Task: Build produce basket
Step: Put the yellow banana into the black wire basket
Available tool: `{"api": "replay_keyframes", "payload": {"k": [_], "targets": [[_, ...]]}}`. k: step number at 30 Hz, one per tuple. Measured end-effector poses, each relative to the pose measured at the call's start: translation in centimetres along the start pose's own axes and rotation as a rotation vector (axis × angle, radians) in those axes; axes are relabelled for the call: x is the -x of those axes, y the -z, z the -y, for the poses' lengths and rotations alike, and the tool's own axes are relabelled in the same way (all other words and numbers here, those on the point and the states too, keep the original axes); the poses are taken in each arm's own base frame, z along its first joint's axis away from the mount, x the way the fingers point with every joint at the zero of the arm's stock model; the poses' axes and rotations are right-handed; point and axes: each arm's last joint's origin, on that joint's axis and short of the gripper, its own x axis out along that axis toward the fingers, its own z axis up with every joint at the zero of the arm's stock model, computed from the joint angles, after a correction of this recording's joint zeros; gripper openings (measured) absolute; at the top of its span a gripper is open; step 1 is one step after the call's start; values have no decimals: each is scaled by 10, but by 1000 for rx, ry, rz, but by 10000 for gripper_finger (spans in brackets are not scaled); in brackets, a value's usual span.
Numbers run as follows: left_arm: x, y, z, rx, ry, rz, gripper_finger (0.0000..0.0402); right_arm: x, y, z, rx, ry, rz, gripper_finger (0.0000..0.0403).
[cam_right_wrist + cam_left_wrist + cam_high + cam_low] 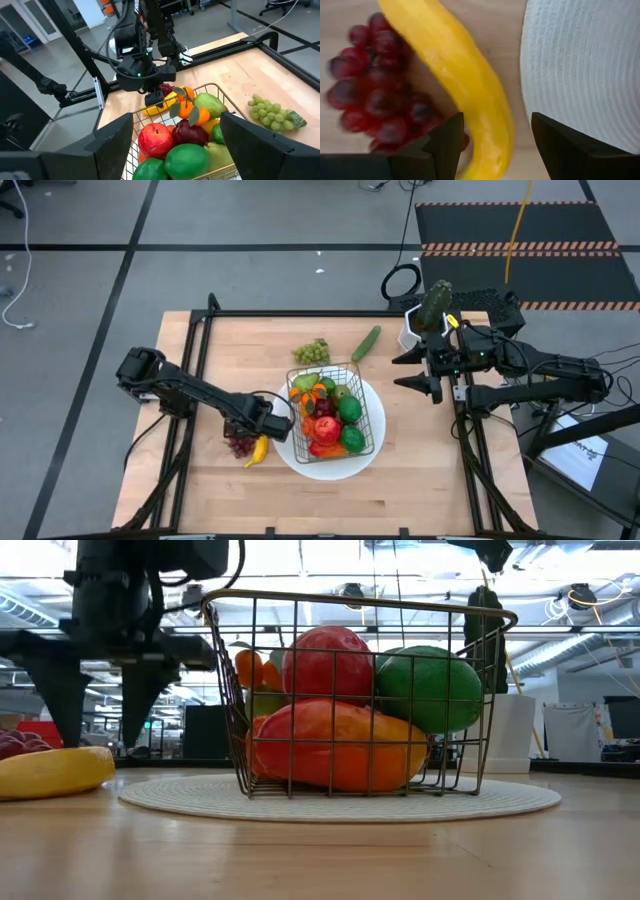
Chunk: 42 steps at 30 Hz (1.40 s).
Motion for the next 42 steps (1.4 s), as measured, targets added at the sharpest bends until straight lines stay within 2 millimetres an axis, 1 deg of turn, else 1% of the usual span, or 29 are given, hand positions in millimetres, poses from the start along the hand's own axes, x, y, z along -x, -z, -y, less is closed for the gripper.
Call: {"api": "replay_keyframes", "payload": {"k": [5, 10, 14, 18, 21, 23, 25, 28, 31, 35, 39, 42], "targets": [[-10, -6, -4, 21, -9, 2, 234, 0, 0, 0, 0, -2, -1, 290], [-20, -10, -7, -3, -4, 5, 231, 0, 0, -1, 0, -26, -8, 290], [-27, -11, -8, -42, 20, 5, 204, 0, 0, -1, 14, -23, -6, 290], [-29, -12, -9, -52, 29, 10, 160, -2, -2, -1, 45, -23, 11, 290], [-29, -12, -9, -63, 32, 10, 130, -4, -4, 0, 35, 8, 35, 290], [-29, -12, -8, -62, 35, 10, 123, -5, -5, 1, 6, 29, 55, 290], [-27, -11, -6, -77, 46, 7, 124, -6, -7, 1, -24, 51, 77, 290], [-19, -9, 0, -121, 83, -1, 144, -7, -9, 2, -71, 81, 103, 290], [-6, -8, 3, -161, 120, -7, 158, -7, -9, 3, -127, 112, 116, 290], [20, -9, 0, -195, 177, 8, 153, -7, -9, 4, -209, 143, 136, 290], [47, -11, -15, -232, 253, 5, 133, -6, -10, 4, -299, 137, 159, 290], [69, -14, -30, -241, 313, 13, 130, -6, -12, 3, -350, 125, 177, 290]]}}
